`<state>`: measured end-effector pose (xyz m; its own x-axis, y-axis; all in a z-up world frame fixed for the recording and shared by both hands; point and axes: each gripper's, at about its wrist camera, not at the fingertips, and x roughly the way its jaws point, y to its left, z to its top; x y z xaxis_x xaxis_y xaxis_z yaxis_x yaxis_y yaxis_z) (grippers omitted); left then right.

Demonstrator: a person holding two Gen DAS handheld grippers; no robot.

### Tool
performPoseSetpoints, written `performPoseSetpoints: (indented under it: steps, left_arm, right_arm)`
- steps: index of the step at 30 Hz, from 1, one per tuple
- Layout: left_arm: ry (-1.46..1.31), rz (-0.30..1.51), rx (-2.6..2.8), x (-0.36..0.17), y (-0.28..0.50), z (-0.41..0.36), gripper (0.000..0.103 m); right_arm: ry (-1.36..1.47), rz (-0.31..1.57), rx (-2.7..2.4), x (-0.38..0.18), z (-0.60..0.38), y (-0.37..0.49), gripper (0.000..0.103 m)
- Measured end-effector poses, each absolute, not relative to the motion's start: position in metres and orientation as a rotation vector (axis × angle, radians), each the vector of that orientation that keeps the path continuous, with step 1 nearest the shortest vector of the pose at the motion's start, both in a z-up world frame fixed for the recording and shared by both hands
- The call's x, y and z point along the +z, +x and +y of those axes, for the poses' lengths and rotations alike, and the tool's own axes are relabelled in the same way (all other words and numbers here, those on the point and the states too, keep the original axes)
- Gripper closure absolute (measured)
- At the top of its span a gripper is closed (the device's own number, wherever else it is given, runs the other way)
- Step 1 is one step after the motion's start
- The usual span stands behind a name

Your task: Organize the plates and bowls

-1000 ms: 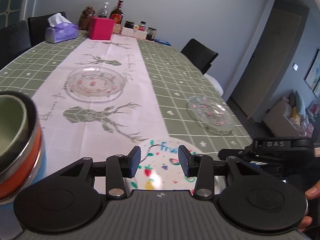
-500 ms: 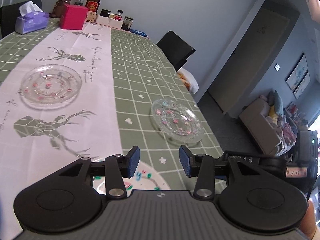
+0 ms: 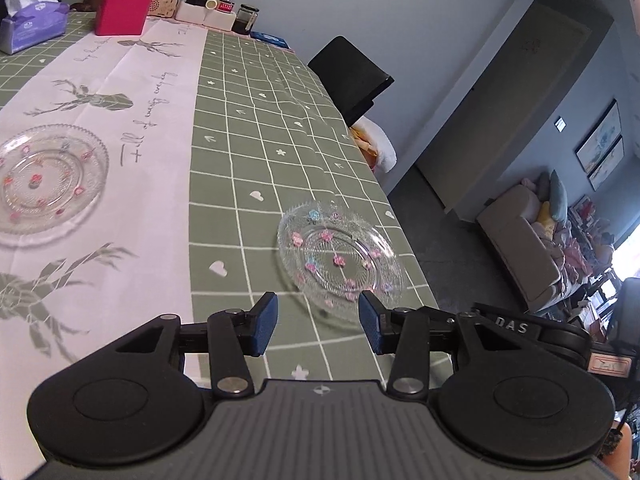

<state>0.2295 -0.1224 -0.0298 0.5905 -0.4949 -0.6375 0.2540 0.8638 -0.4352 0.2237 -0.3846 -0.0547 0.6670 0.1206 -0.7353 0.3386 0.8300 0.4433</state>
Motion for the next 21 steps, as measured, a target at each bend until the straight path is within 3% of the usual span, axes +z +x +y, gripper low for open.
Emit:
performPoseSetpoints:
  steps: [5, 12, 21]
  left_arm:
    - [-0.259, 0.828, -0.445, -0.034, 0.251, -0.138, 0.053]
    - [-0.343, 0.887, -0.431, -0.049, 0.289, -0.134, 0.063]
    - [-0.411, 0.932, -0.425, -0.073, 0.309, -0.130, 0.068]
  right_arm:
    - [0.590, 0.832, -0.161, -0.056, -0.394, 0.233, 0.059]
    - [0.645, 0.832, -0.134, -0.062, -0.402, 0.250, 0.073]
    - [0.701, 0.858, -0.132, -0.079, -0.411, 0.271, 0.079]
